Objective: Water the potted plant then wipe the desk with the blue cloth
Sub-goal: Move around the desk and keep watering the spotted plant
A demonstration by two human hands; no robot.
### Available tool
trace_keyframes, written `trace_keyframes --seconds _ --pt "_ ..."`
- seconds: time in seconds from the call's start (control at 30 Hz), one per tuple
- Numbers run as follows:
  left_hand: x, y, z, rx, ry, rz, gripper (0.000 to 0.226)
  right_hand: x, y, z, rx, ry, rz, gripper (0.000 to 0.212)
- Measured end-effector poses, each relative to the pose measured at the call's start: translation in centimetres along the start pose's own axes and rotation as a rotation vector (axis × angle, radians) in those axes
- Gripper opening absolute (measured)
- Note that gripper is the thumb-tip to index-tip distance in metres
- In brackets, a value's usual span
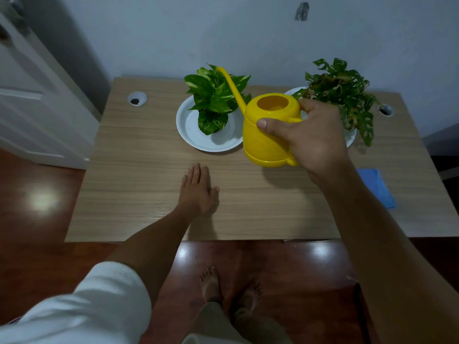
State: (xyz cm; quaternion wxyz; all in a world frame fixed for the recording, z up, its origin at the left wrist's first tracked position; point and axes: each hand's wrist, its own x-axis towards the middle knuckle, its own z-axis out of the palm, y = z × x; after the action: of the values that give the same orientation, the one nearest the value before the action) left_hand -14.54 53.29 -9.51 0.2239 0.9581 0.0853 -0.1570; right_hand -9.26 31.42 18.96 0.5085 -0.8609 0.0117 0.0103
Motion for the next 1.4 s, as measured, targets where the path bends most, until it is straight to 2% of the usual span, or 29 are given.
trace_keyframes --seconds 0.07,0.27,0.53,0.67,0.83,1.0,1.13,1.4 --pt "0.1 0.1 -0.1 -0.004 0.007 0.001 0.082 -0.3 0.7 0.0 0.010 -0.012 0.006 0.054" --pt "-0.2 1.4 0.3 -0.024 0.031 0.000 0.082 -1.5 3.7 -0.8 0.073 -0.034 0.012 0.046" --pt "-1.1 7.4 2.3 -0.039 0.052 -0.010 0.084 -1.4 8.6 -4.0 0.195 -0.067 -0.042 0.041" --pt "-1.3 12.6 3.8 0.003 0.050 -0.045 0.083 -0.7 10.9 -7.7 0.268 -0.093 -0.118 0.034" --pt "-1.4 19.3 5.5 0.013 0.084 -0.056 0.082 0.2 13.0 -13.6 0.333 -0.121 -0.208 0.044" --pt "-1.5 28.0 7.6 -0.023 0.101 -0.028 0.083 0.6 15.6 -21.2 0.392 -0.131 -0.186 0.051" --pt "-1.2 34.3 9.0 -0.038 0.095 0.058 0.086 0.7 18.1 -26.1 0.417 -0.100 -0.166 0.058" --pt "1.2 41.7 11.5 0.018 0.012 0.255 0.086 0.0 24.2 -32.0 0.379 0.030 -0.044 0.055"
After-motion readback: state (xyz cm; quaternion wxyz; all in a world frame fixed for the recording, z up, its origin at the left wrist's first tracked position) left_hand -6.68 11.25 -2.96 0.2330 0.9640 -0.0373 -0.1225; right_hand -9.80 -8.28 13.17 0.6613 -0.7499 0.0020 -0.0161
